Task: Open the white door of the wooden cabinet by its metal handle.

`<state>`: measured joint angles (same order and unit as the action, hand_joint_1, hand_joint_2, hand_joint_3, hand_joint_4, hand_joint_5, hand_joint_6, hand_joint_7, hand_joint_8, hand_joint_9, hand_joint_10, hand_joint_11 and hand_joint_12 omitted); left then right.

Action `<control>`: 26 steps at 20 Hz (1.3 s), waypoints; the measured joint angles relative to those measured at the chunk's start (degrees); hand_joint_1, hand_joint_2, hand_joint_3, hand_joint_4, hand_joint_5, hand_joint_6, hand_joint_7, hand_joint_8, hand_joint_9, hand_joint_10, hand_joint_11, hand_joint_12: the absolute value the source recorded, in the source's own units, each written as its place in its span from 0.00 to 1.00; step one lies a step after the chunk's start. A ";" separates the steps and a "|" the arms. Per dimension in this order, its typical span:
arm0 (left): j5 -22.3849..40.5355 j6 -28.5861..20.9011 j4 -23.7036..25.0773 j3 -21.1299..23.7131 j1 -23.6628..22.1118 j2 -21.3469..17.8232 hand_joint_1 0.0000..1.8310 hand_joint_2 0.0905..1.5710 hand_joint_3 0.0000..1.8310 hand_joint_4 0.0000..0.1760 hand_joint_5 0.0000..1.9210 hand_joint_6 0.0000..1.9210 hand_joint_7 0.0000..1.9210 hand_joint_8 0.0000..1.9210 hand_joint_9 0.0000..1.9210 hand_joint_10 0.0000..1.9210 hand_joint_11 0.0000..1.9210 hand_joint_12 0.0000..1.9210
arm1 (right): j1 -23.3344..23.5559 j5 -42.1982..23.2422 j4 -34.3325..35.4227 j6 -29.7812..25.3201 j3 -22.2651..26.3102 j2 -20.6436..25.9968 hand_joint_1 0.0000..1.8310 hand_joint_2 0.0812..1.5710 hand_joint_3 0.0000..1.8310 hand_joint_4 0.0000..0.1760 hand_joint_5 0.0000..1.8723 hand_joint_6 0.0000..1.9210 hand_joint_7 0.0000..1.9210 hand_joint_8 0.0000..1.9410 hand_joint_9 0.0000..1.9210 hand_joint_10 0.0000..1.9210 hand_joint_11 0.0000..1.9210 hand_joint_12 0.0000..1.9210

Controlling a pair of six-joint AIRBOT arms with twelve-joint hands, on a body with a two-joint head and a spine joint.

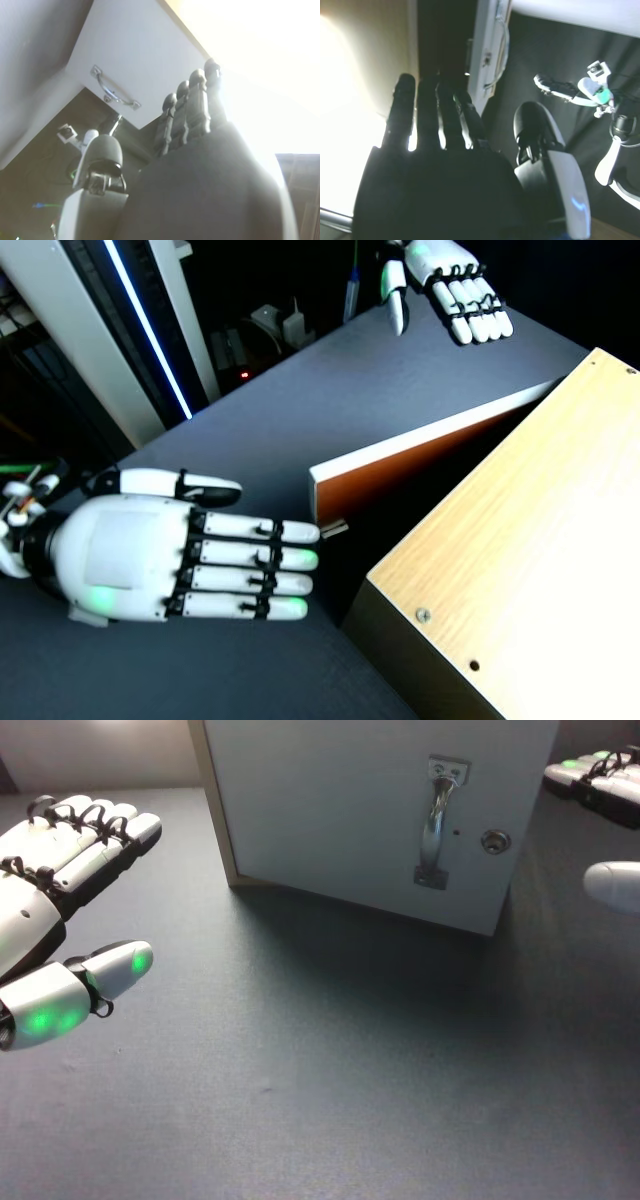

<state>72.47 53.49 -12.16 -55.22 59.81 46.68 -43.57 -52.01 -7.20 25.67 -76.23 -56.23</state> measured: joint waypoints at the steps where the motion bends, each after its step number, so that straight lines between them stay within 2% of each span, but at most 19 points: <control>1: -0.04 0.00 0.11 0.00 0.00 0.02 0.02 0.94 0.00 0.00 0.01 0.00 0.00 0.00 0.00 0.00 0.01 0.02 | 0.42 0.81 -0.15 -0.02 -0.31 -0.24 0.01 0.90 0.00 0.00 0.00 0.00 0.00 0.00 0.00 0.00 0.00 0.00; 5: 0.13 -0.42 -0.11 0.00 0.35 0.02 0.02 0.95 0.00 0.00 0.00 0.00 0.00 0.00 0.00 0.00 0.00 0.02 | 0.46 1.46 -0.39 0.00 -0.35 -0.35 0.03 0.91 0.00 0.00 0.00 0.00 0.00 0.00 0.00 0.00 0.00 0.00; 11: 0.22 -0.70 -0.07 0.00 0.48 0.02 0.06 0.94 0.00 0.00 0.00 0.00 0.00 0.00 0.00 0.00 0.01 0.02 | 0.46 1.31 -1.51 0.00 0.98 -0.28 0.00 0.90 0.00 0.00 0.00 0.00 0.00 0.00 0.00 0.00 0.00 0.00; 14: 0.37 -0.74 -0.09 0.00 0.68 0.02 0.04 0.94 0.00 0.00 0.00 0.00 0.00 0.00 0.00 0.00 0.02 0.03 | 0.46 0.17 -2.36 0.02 2.14 0.46 0.04 0.92 0.00 0.00 0.00 0.00 0.00 0.00 0.00 0.00 0.00 0.00; 17: 0.42 -0.85 -0.31 0.00 1.14 0.00 0.06 0.94 0.00 0.00 0.00 0.00 0.00 0.00 0.00 0.00 0.01 0.02 | 0.46 -1.79 -2.43 0.00 3.34 1.36 0.09 0.92 0.00 0.00 0.00 0.00 0.00 0.00 0.00 0.00 0.00 0.00; 19: 0.44 -0.85 -0.50 0.00 1.14 0.00 0.04 0.94 0.00 0.00 0.00 0.00 0.00 0.00 0.00 0.00 0.01 0.02 | 0.46 -2.21 -2.80 0.02 3.74 1.49 0.08 0.92 0.00 0.06 0.00 0.00 0.00 0.00 0.00 0.00 0.00 0.00; 20: 0.50 -0.85 -0.50 0.00 1.14 0.00 0.04 0.94 0.00 0.00 0.00 0.00 0.00 0.00 0.00 0.00 0.01 0.02 | 0.46 -2.36 -2.89 0.02 4.09 1.49 0.05 0.92 0.00 0.05 0.00 0.00 0.00 0.00 0.00 0.00 0.00 0.00; 21: 0.50 -0.87 -0.50 0.00 1.14 0.00 0.05 0.94 0.00 0.00 0.00 0.00 0.00 0.00 0.00 0.00 0.01 0.02 | 0.46 -2.56 -3.02 0.02 4.13 1.49 0.03 0.90 0.00 0.00 0.00 0.00 0.00 0.00 0.00 0.00 0.01 0.00; 26: 0.94 -0.92 -1.14 0.00 1.86 0.00 0.04 0.94 0.00 0.00 0.00 0.00 0.00 0.00 0.00 0.00 0.01 0.02 | 0.46 -3.93 -4.61 -0.22 5.29 1.60 0.00 0.81 0.00 0.00 0.00 0.00 0.00 0.00 0.00 0.00 0.00 0.00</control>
<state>73.41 52.58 -13.30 -55.22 61.67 46.68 -43.11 -55.94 -11.81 25.45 -70.94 -54.63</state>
